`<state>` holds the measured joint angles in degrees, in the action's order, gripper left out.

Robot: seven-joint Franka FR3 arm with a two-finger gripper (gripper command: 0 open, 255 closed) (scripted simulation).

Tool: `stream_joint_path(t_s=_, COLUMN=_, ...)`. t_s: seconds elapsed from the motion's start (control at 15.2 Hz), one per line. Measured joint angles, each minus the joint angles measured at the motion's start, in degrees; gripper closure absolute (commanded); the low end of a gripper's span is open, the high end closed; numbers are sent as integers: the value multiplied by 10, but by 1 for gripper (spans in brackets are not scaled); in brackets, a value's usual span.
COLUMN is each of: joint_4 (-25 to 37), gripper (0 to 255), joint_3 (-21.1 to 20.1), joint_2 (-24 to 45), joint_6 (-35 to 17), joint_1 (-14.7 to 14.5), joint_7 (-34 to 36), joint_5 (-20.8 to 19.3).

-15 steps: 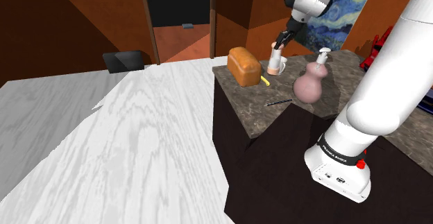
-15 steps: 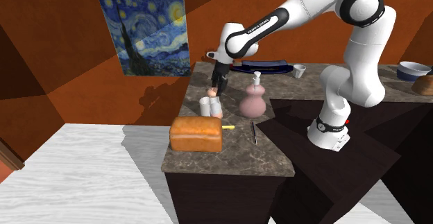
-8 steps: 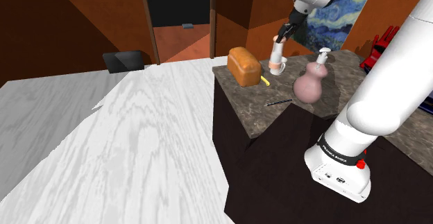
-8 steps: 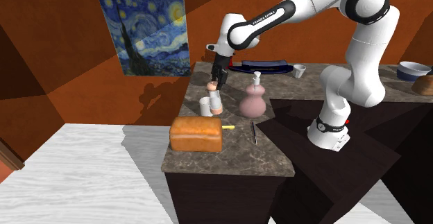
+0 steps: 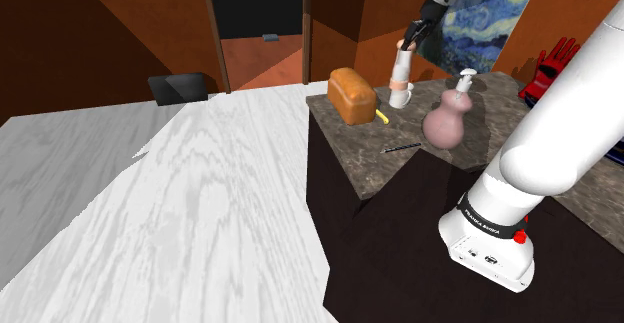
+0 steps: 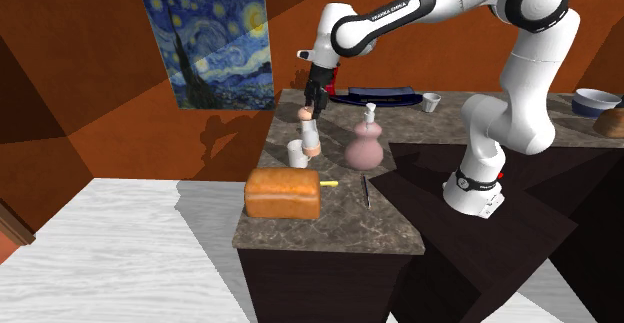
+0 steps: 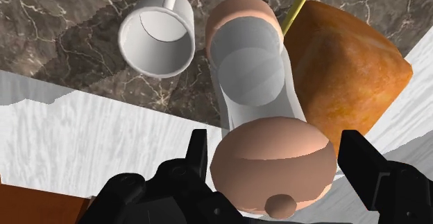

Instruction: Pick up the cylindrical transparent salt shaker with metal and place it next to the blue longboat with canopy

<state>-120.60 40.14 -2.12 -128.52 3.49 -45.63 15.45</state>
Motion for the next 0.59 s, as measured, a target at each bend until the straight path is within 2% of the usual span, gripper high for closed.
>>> stream_joint_path(t_s=0.59, joint_4=46, gripper=255, joint_3=-4, joint_2=-26, joint_6=62, joint_1=1, joint_7=33, joint_5=-32)
